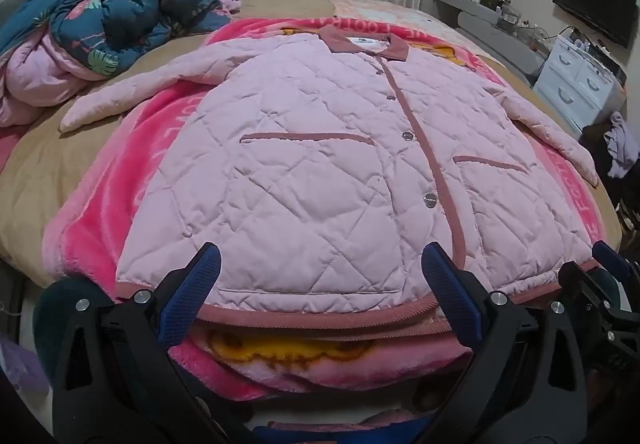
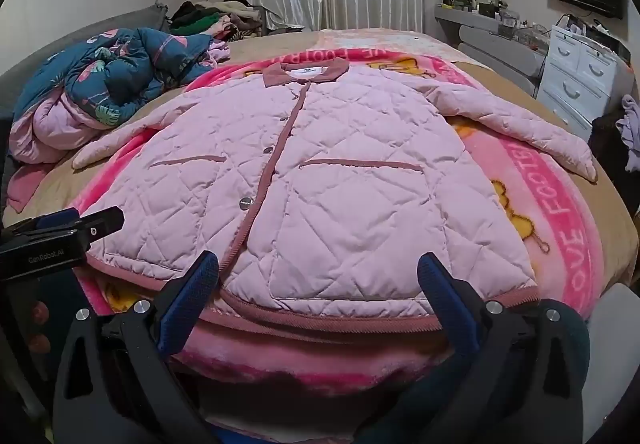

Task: Fold large clothes

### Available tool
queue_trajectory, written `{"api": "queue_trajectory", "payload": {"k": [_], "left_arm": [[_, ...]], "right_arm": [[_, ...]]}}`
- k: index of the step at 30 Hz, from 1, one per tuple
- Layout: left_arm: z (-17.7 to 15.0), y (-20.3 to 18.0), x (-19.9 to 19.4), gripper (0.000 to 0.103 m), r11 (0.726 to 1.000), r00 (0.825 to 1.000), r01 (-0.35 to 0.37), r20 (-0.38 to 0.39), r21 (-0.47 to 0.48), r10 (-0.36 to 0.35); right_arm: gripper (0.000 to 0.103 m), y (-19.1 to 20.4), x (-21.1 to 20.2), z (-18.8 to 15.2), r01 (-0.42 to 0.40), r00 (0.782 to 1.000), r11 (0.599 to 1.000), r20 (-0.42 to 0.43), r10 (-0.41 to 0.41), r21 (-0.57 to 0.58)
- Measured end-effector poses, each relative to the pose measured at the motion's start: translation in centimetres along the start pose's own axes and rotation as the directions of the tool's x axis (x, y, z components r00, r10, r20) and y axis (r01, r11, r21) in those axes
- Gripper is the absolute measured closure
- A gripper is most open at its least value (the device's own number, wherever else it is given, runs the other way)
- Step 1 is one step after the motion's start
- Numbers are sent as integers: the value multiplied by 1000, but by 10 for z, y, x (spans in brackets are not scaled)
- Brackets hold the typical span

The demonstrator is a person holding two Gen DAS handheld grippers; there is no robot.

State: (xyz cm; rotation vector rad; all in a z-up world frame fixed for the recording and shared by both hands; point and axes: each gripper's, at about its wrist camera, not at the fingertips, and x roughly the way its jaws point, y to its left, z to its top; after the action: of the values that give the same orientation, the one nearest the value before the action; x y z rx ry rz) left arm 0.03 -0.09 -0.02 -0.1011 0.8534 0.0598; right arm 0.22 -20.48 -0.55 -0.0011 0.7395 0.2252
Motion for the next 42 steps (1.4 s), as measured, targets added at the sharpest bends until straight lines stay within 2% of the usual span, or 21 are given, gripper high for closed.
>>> {"api": "queue_trajectory", "payload": {"k": [42], "left_arm": [[6,-7,-9,9,1000,999,25,21,2,-25]], "right_arm": [[4,-1,-5,2,13,1000,1000,-5,-13,-10]]}}
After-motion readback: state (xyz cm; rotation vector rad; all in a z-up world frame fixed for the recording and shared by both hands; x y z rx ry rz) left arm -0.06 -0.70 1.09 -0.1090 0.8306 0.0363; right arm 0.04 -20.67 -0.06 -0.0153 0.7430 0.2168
